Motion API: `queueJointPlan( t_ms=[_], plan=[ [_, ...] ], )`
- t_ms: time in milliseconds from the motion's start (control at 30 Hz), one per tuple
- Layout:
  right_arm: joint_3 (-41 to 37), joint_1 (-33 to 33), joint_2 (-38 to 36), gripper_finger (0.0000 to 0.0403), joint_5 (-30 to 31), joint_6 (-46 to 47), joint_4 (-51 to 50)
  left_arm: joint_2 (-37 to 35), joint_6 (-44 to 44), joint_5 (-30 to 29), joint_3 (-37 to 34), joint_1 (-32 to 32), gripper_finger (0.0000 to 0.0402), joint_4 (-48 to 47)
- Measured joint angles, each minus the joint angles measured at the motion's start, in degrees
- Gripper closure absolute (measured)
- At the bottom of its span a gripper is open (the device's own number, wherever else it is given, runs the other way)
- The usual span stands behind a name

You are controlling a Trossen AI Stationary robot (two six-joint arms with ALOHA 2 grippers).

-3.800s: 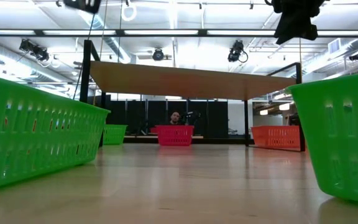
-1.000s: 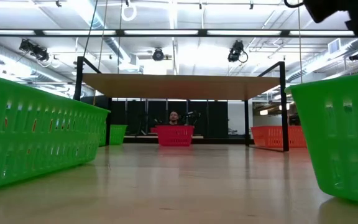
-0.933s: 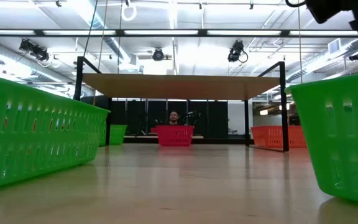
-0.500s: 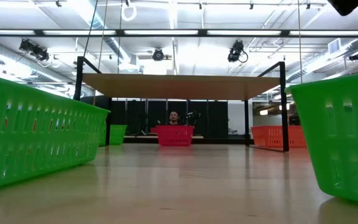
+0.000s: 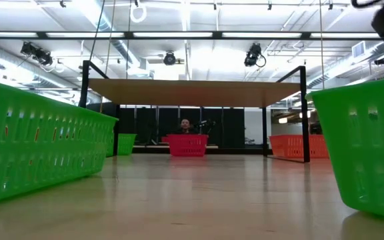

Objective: Stack baskets on shelf by color
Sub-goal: Put the middle orange bin into the shelf

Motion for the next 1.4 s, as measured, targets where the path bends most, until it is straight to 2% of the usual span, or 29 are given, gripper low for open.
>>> queueJointPlan(
  t_ms=[67,200,367,567,733,800,900,1000,1100,1233,1400],
  plan=[
    [-1.3,0.0,0.7,0.0163,1.5,-7.1,-2.6,0.0,0.1,0.0,0.0,0.0,0.0267,0.0],
    [-3.5,0.0,0.4,0.0163,3.5,-15.8,-1.2,0.0,-0.2,0.0,0.0,0.0,0.0268,0.0],
    [-6.9,0.5,-0.2,0.0163,0.9,-23.3,5.8,0.0,-4.1,0.0,0.0,0.0,0.0269,0.0],
    [-10.8,-0.7,-0.2,0.0163,2.6,-25.4,7.6,0.0,-8.7,-0.9,0.0,-0.7,0.0269,-0.3],
    [-13.7,-2.1,-0.2,0.0168,0.9,-26.6,12.2,0.0,-9.2,-2.7,0.0,-1.1,0.0269,-0.3],
    [-14.3,-2.2,-0.2,0.0183,0.2,-26.5,14.5,0.0,-9.2,-2.9,0.0,-1.0,0.0269,-0.3],
    [-14.4,-2.2,-0.2,0.0231,-0.1,-26.2,16.7,0.0,-9.2,-3.0,0.0,-1.0,0.0269,-0.4],
    [-14.5,-2.2,-0.2,0.0306,-1.1,-26.2,17.4,0.0,-9.2,-3.0,0.0,-1.0,0.0269,-0.4],
    [-14.4,-2.2,-0.2,0.0381,-4.7,-26.6,18.3,0.0,-9.0,-3.0,0.0,-1.0,0.0269,-0.4],
    [-12.1,-2.2,-0.2,0.0379,-6.1,-26.1,15.9,0.0,-8.8,-3.0,0.0,-1.0,0.0269,-0.4],
    [-3.9,-2.4,-0.2,0.0389,-2.0,-26.7,8.1,0.1,-8.3,-3.0,0.0,-1.0,0.0269,-0.5]
  ],
)
